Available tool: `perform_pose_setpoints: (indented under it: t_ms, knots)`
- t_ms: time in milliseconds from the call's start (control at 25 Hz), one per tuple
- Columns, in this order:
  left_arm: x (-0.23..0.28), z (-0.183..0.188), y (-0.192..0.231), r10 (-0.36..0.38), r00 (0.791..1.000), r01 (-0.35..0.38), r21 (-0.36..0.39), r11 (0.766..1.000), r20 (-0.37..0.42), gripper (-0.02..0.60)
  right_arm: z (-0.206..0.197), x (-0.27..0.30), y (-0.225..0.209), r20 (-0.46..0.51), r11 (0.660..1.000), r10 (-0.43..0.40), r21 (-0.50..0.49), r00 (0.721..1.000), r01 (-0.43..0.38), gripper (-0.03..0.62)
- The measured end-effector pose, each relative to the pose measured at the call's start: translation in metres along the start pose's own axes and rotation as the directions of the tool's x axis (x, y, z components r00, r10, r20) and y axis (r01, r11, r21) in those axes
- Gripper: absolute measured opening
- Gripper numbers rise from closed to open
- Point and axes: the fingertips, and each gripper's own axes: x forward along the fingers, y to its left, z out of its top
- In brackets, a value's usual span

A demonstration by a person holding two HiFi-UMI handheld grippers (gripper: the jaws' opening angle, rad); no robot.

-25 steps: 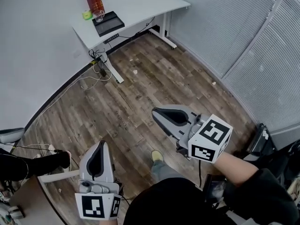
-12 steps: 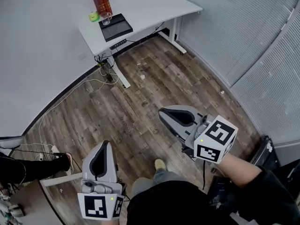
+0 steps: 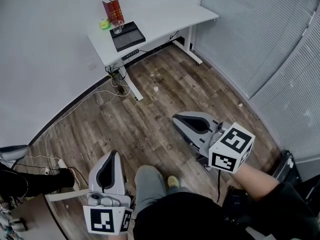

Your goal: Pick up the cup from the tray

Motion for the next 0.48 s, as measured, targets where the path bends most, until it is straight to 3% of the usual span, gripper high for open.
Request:
perform_pose_setpoints:
  t_ms: [480]
  knots:
    - [0.033,0.007,0.007,-0.035,0.999,0.034,0.007,0.999,0.032,0.002,0.014,0.011,-0.022,-0.004,0.999,-0.014,-0.048,1.000,0.014,0.005]
